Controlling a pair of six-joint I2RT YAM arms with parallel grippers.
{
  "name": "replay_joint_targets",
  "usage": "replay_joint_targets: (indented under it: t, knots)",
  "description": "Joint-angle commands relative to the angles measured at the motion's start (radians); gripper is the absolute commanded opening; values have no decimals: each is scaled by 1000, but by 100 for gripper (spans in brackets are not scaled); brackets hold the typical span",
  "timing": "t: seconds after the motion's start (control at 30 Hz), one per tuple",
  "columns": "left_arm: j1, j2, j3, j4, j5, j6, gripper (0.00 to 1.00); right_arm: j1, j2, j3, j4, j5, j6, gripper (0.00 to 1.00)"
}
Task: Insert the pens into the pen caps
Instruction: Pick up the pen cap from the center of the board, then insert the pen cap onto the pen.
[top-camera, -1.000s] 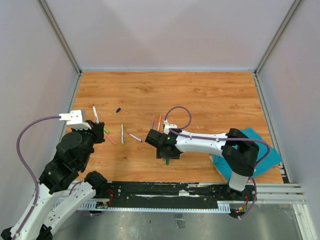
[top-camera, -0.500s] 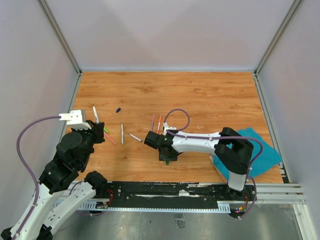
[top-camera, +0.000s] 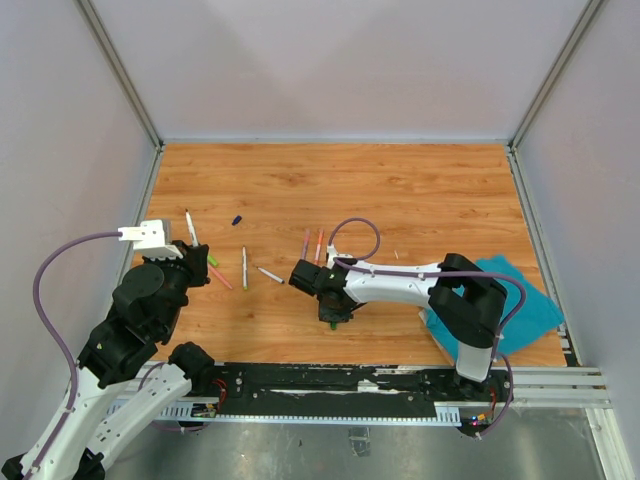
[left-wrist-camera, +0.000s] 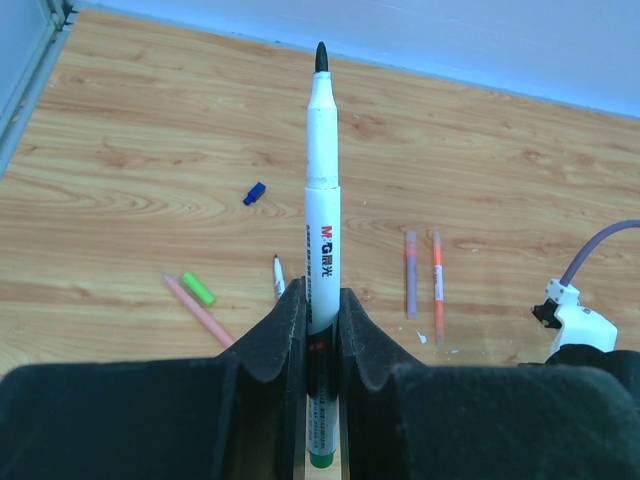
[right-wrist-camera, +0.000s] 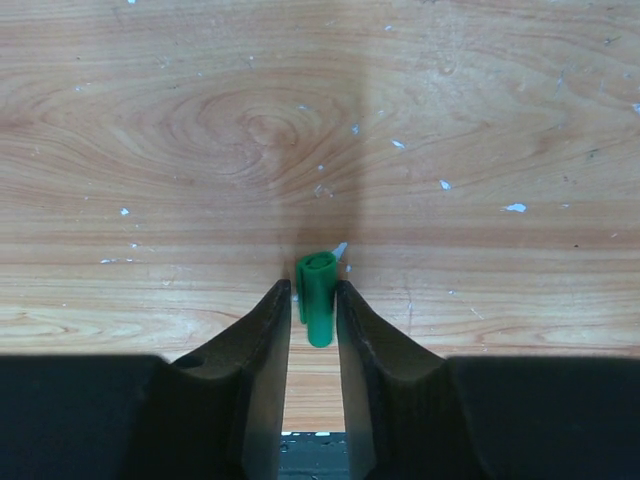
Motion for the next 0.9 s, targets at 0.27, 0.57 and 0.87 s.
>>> replay_joint_targets:
  t: [0.27, 0.57, 0.87]
  knots:
    - [11, 8, -21, 61, 44, 22, 0, -25, -33, -100, 60, -8, -34, 1]
    - [11, 73, -10, 103, 152, 29, 0, -27, -253, -204, 235, 37, -287, 1]
    - [11, 130, -14, 161, 254, -69, 1, -105, -529, -433, 515, -105, -614, 1]
